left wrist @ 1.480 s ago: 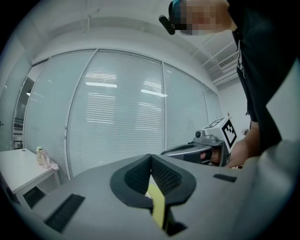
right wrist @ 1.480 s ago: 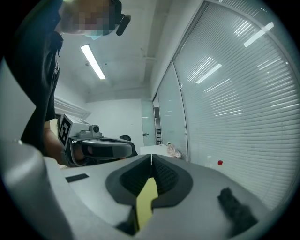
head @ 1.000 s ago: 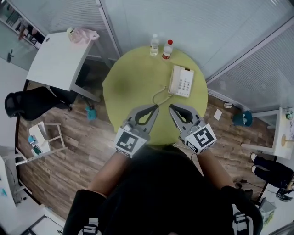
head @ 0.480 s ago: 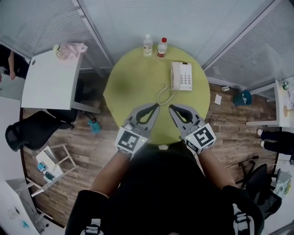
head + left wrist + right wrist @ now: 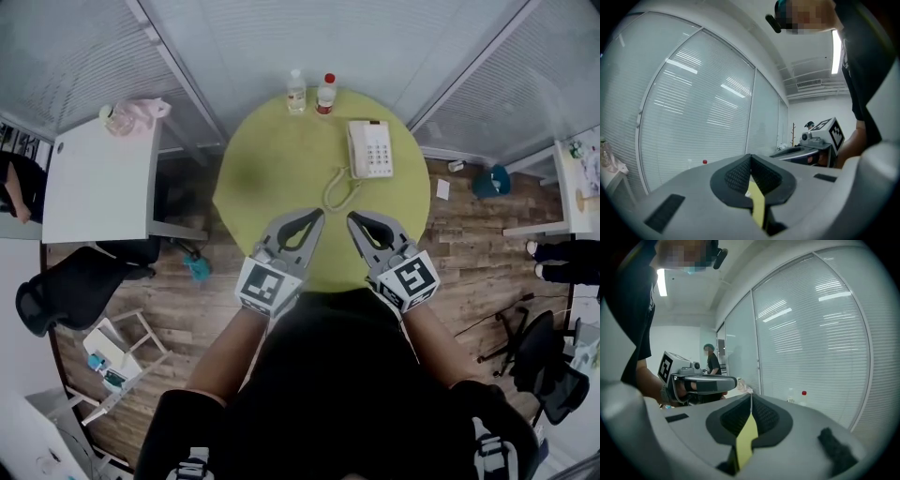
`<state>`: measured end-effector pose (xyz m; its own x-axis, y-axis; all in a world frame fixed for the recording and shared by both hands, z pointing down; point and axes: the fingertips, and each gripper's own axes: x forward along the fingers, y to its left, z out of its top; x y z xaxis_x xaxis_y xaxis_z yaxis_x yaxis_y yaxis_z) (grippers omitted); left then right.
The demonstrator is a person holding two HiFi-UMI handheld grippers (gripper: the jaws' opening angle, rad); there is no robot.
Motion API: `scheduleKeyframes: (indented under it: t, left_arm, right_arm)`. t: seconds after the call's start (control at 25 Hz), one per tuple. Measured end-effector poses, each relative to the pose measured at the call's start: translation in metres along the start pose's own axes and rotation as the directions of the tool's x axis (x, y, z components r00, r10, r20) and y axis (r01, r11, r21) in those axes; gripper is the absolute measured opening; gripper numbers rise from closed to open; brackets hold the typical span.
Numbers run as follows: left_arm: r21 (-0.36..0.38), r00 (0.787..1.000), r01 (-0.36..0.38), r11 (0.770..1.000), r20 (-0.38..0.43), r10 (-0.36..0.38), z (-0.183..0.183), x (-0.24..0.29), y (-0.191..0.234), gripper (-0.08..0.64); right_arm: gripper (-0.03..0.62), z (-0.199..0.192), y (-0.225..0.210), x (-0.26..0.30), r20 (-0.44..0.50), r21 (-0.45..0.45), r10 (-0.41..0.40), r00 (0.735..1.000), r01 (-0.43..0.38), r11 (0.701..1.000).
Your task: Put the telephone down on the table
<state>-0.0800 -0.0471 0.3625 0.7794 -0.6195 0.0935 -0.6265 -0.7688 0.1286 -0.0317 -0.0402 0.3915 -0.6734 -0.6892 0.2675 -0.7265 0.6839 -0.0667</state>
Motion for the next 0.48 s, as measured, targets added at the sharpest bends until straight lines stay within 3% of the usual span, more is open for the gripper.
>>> scheduleKeyframes:
  t: [0.48]
  left_arm:
    - [-0.029, 1.000, -0.006, 1.000, -0.016, 0.006, -0.011, 0.027, 0.018, 0.014]
  right_arm:
    - [0.020, -0.013, -0.037, 0.012, -0.035, 0.040, -0.071, 0.997, 0.073, 0.997]
